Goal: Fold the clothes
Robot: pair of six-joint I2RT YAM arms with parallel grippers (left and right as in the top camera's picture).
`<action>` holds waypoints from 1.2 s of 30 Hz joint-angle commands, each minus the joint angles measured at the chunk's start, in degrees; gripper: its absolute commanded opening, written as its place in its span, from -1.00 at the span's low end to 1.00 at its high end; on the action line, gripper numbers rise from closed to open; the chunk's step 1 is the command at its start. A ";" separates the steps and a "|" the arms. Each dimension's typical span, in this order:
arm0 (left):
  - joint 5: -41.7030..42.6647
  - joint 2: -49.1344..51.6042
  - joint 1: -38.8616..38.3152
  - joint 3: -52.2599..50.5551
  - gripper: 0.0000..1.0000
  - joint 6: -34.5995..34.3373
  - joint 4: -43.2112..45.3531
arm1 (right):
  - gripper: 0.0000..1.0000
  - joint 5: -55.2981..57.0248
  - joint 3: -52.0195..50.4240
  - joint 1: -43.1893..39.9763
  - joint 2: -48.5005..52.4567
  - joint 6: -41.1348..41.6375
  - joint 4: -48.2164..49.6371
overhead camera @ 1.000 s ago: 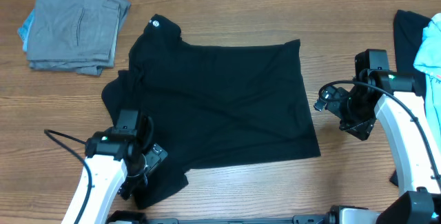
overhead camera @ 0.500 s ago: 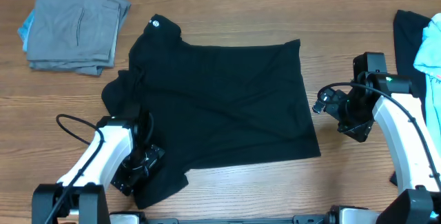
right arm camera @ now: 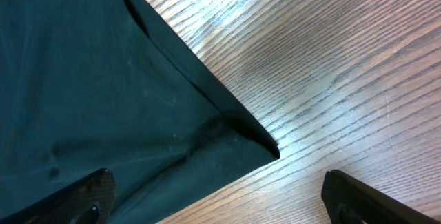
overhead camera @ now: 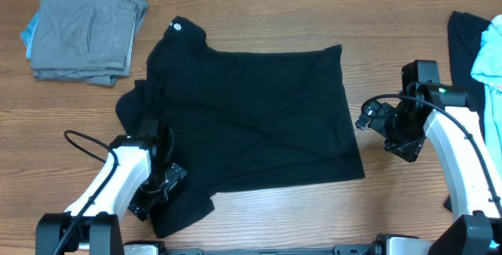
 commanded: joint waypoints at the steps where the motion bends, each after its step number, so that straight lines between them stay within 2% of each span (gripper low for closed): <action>1: 1.03 1.88 0.33 -3.02 0.98 1.38 4.57 | 1.00 -0.33 -0.24 -0.31 -0.94 -0.33 0.26; 5: 1.03 1.88 0.33 -4.20 0.74 1.36 7.39 | 1.00 -0.31 -0.26 -0.33 -0.94 -0.33 0.22; 9: 4.42 1.88 0.31 -7.28 0.68 1.14 11.72 | 1.00 -0.33 -0.28 -0.33 -0.94 0.37 -0.04; 11: 5.42 1.88 0.31 -8.39 0.57 1.14 13.07 | 1.00 -0.31 -0.28 -0.33 -0.94 1.40 -0.22; 14: 6.16 1.88 0.31 -9.20 0.18 0.74 13.70 | 0.98 -0.28 -0.37 -0.33 -0.94 1.84 -0.42; 19: 9.18 1.88 0.31 -9.20 -0.37 0.92 13.25 | 0.79 -0.79 -3.89 -0.33 -0.94 2.05 -0.22; 24: 12.52 1.88 0.31 -9.20 -0.65 1.44 13.27 | 0.68 -5.99 -10.93 -0.33 -0.94 2.05 3.34; 29: 13.03 1.88 0.31 -9.20 -0.66 2.49 13.05 | 0.59 -10.40 -16.94 -0.33 -0.94 2.05 6.80; 36: 15.04 1.88 0.31 -9.20 -0.68 2.91 12.61 | 0.18 -10.82 -22.86 -0.33 -0.94 3.37 12.11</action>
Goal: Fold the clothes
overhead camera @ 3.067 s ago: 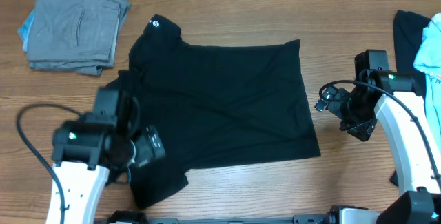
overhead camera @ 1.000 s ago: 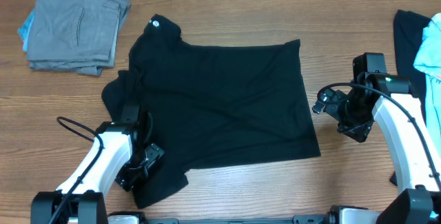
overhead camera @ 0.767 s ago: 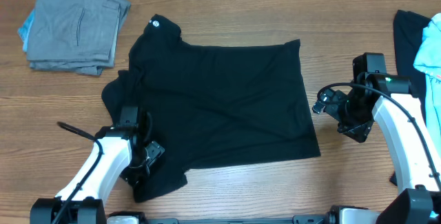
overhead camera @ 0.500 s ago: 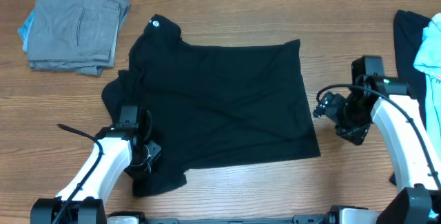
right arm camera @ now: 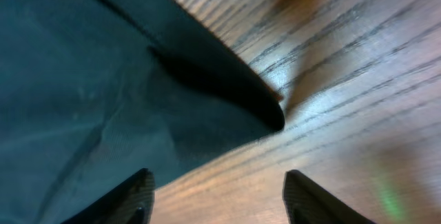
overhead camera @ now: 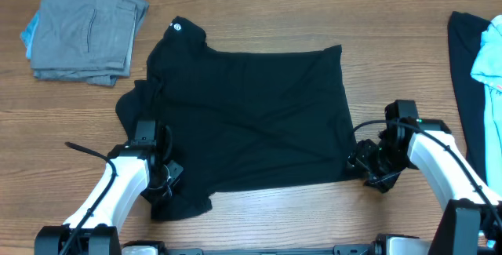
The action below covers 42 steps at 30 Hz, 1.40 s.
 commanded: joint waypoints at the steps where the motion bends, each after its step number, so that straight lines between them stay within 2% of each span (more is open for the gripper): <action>1: 8.70 4.35 -0.17 -5.33 -0.70 1.81 1.49 | 0.11 -1.22 -2.14 -0.33 -0.90 0.87 2.16; 4: 8.81 4.35 -0.17 -5.33 -0.72 2.71 1.46 | 0.12 -1.18 -2.97 -0.33 -0.90 0.85 4.07; 7: 8.83 4.35 -0.17 -5.33 -0.73 3.02 1.49 | 0.22 -1.16 -3.34 -0.33 -0.90 0.87 6.43; 14: 8.90 4.35 -0.17 -5.33 -0.74 3.52 1.44 | 0.18 -0.94 -3.72 -0.33 -0.52 0.90 8.76; 17: 9.38 4.35 -0.17 -5.33 -0.78 3.67 1.42 | -0.03 -0.04 -4.70 -0.33 0.09 2.45 9.05; 21: 10.38 4.35 -0.17 -5.29 -0.92 4.13 1.38 | -0.41 0.07 -5.29 -0.33 0.37 3.69 9.27; 24: 10.43 4.33 -0.17 -5.05 -0.92 4.13 0.24 | -0.87 0.09 -5.16 -0.33 0.33 4.13 9.03; 25: 10.67 4.33 -0.17 -4.81 -0.92 4.13 -0.46 | -0.92 0.11 -4.98 -0.33 0.33 4.83 8.79; 33: 11.63 3.06 -0.20 1.86 -0.92 9.11 -11.02 | -0.92 2.75 0.20 -0.33 -2.75 6.73 3.04; 38: 6.32 -0.26 -0.20 7.76 -0.92 8.66 -22.23 | -0.92 9.79 6.36 -0.33 -7.82 8.83 -5.38; 42: 3.15 -3.80 -0.17 10.43 -0.92 8.50 -25.92 | -0.92 10.01 9.22 -0.33 -11.72 8.83 -8.59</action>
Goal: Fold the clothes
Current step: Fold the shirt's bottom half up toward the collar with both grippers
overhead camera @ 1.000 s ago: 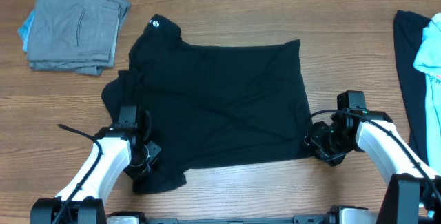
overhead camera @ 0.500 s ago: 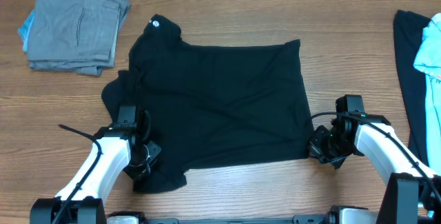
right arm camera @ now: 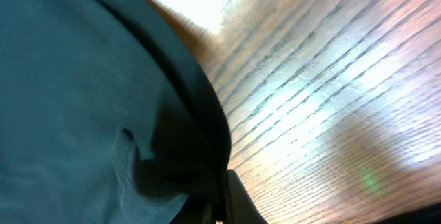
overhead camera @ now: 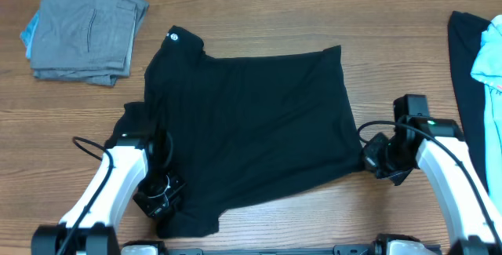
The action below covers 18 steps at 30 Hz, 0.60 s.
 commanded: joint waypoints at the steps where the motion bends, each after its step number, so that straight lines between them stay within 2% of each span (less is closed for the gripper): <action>1: -4.20 -4.11 -0.39 3.32 -0.92 0.96 -1.79 | -0.92 3.04 3.34 -0.33 -4.17 0.92 -1.81; 9: -4.20 -6.97 -0.39 8.50 -0.92 1.53 -4.59 | -0.92 2.71 3.65 -0.33 -8.66 0.87 -0.15; 18: -4.17 -6.95 -0.39 10.25 -0.92 2.56 3.98 | -0.92 -5.40 3.54 -0.31 -7.52 0.04 13.05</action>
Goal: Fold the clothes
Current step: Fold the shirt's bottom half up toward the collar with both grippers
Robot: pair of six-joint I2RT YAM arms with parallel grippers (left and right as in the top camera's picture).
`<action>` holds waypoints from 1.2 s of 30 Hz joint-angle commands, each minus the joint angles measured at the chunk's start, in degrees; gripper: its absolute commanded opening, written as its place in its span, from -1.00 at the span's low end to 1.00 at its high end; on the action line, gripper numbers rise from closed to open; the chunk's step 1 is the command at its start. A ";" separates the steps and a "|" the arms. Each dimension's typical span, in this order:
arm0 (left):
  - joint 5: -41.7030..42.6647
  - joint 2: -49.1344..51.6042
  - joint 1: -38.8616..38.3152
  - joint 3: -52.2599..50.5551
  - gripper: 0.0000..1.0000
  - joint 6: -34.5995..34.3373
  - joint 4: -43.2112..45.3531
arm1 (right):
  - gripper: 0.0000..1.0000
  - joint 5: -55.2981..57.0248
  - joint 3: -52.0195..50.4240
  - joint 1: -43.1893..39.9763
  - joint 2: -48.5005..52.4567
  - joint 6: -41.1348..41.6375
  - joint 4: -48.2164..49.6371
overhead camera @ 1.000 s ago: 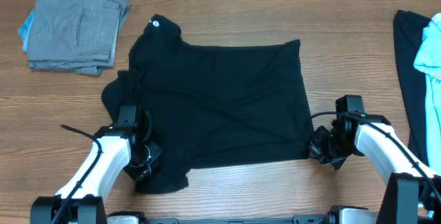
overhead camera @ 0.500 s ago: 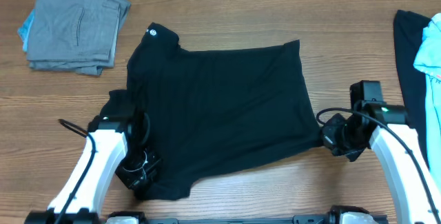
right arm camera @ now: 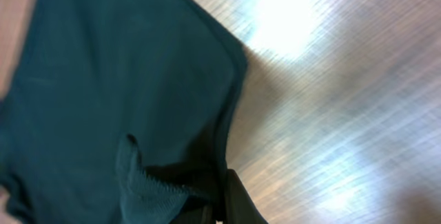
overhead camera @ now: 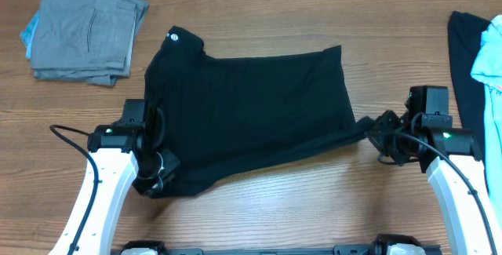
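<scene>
A black T-shirt lies spread across the middle of the wooden table, its collar at the far left. My left gripper is shut on the shirt's near left corner. To the right, my right gripper is shut on the near right hem corner, which is stretched out toward it. In the right wrist view the cloth hangs bunched from that gripper, raised off the wood. The near edge of the shirt is drawn up off the table between both grippers.
A folded grey garment sits on a stack at the far left corner. At the right edge lie a dark garment and a light blue one. Cables trail from both arms.
Both grippers have moved away from the table's near edge, each still holding its corner. The shirt's near hem now sits farther back and higher, with more bare wood showing in front.
My right gripper was open beside the shirt's near right corner while the left sat on the near left part. Then the right was low and open around that corner. Then it was shut on the corner, and now both hold the near edge raised.
</scene>
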 commanded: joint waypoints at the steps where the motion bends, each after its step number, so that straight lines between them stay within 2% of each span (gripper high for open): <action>1: -1.25 -0.81 -0.37 1.33 -0.92 1.09 3.98 | -0.92 -1.92 1.20 -0.26 0.61 -0.11 2.97; 11: -1.75 -0.61 -0.37 1.33 -0.92 1.53 18.32 | -0.92 -2.29 1.20 -0.26 7.37 0.15 12.55; 22: -1.73 4.07 -0.37 1.33 -0.91 1.53 27.89 | -0.92 -4.46 1.20 2.01 15.80 0.09 20.83; 23: -1.73 4.72 -0.37 1.33 -0.83 1.53 28.83 | -0.92 -4.46 1.20 2.80 16.52 0.07 21.88; 24: -1.73 5.35 -0.37 1.33 -0.66 1.53 29.73 | -0.86 -4.28 1.20 3.58 17.16 0.04 22.88; 25: -1.75 5.86 -0.37 1.33 -0.29 1.55 30.45 | -0.70 -3.82 1.20 4.37 17.75 0.02 23.78; 30: -1.68 7.89 -0.37 1.33 -0.19 4.83 35.45 | -0.50 -0.57 1.40 6.73 18.18 -2.62 26.14; 31: -1.70 7.89 -0.37 1.33 -0.10 5.31 35.85 | -0.37 -0.59 1.60 6.78 18.18 -3.26 25.99; 32: -1.70 7.82 -0.37 1.42 0.06 6.10 36.09 | -0.15 -0.50 1.79 6.78 18.18 -3.76 25.55; 34: -1.68 7.69 -0.37 2.25 0.47 8.28 35.41 | 0.23 -0.04 2.75 6.51 18.08 -5.03 23.39; 35: -1.73 7.69 -0.35 3.19 0.68 9.60 33.92 | 0.33 0.15 3.50 6.21 17.99 -5.40 21.73; 36: -1.73 7.69 -0.37 4.37 0.72 10.56 31.78 | 0.34 0.07 4.42 5.77 17.86 -6.16 20.00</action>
